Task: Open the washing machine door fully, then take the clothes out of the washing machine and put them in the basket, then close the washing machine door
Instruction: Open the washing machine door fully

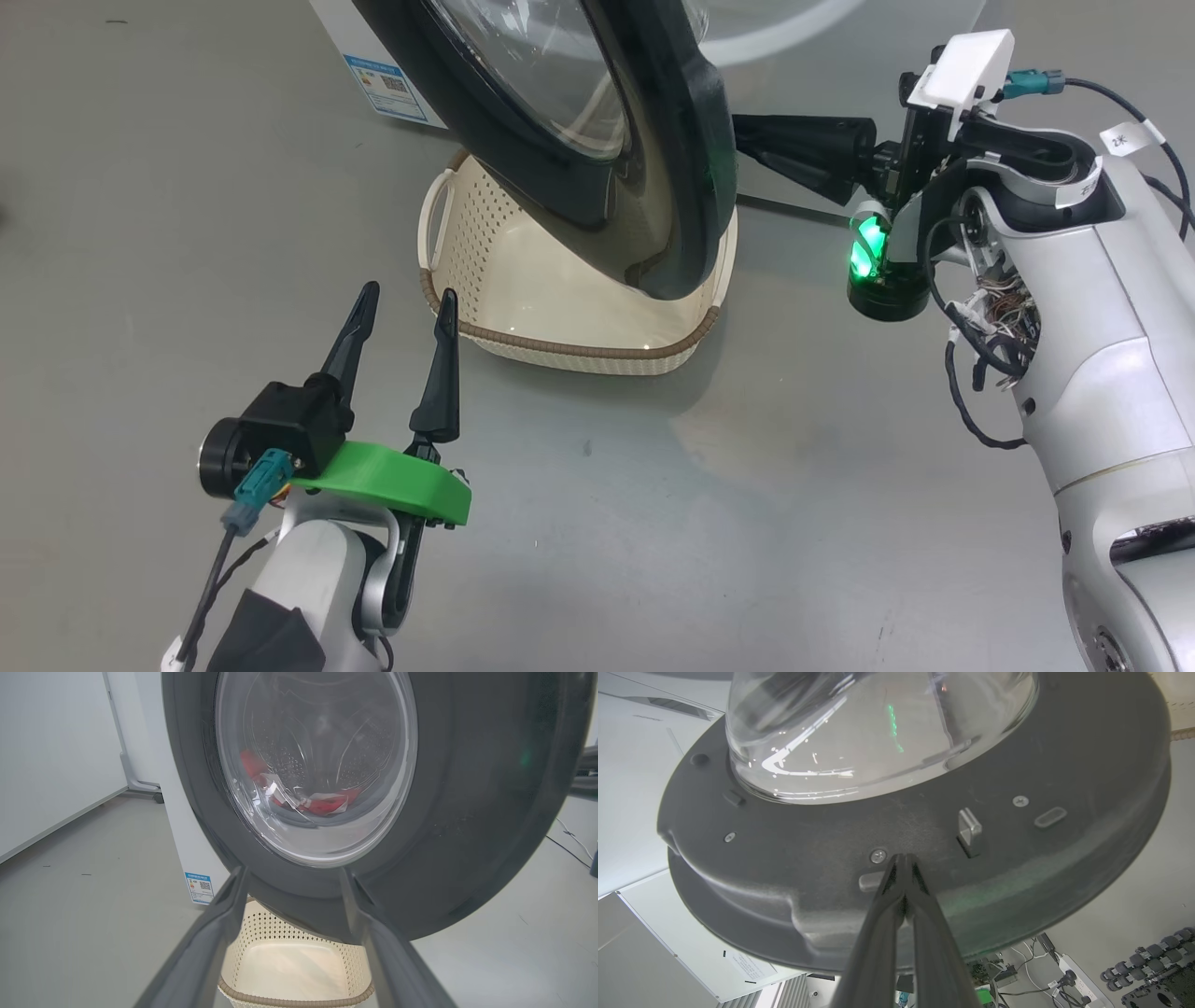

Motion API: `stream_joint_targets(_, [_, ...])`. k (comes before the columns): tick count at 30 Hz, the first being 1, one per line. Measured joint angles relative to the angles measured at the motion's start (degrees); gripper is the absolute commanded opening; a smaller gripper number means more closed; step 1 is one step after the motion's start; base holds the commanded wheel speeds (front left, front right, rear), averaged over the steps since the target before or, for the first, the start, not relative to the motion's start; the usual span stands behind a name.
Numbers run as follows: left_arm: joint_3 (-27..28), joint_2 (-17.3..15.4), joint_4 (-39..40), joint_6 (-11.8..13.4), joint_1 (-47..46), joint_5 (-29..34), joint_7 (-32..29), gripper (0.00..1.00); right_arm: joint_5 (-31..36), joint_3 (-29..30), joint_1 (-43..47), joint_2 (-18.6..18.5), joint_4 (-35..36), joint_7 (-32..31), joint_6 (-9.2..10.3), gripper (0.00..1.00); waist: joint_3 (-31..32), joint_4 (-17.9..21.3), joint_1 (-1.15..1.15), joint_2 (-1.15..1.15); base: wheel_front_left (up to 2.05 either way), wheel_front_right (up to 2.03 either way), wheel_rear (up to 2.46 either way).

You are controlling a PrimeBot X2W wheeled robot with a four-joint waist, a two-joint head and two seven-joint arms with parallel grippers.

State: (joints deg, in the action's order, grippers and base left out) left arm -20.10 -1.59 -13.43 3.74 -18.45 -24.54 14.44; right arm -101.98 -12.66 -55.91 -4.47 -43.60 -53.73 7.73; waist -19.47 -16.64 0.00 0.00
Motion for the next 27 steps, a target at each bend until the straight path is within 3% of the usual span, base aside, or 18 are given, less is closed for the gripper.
stream_joint_targets(27, [-0.6, -0.01, -0.02, -0.02, 1.26, 0.42, 0.0, 1.0, -14.3, -18.31, 5.69, 0.08, 8.95, 4.67, 0.0, 0.0, 1.59, -0.99, 0.0, 0.0, 0.0, 0.0, 0.0])
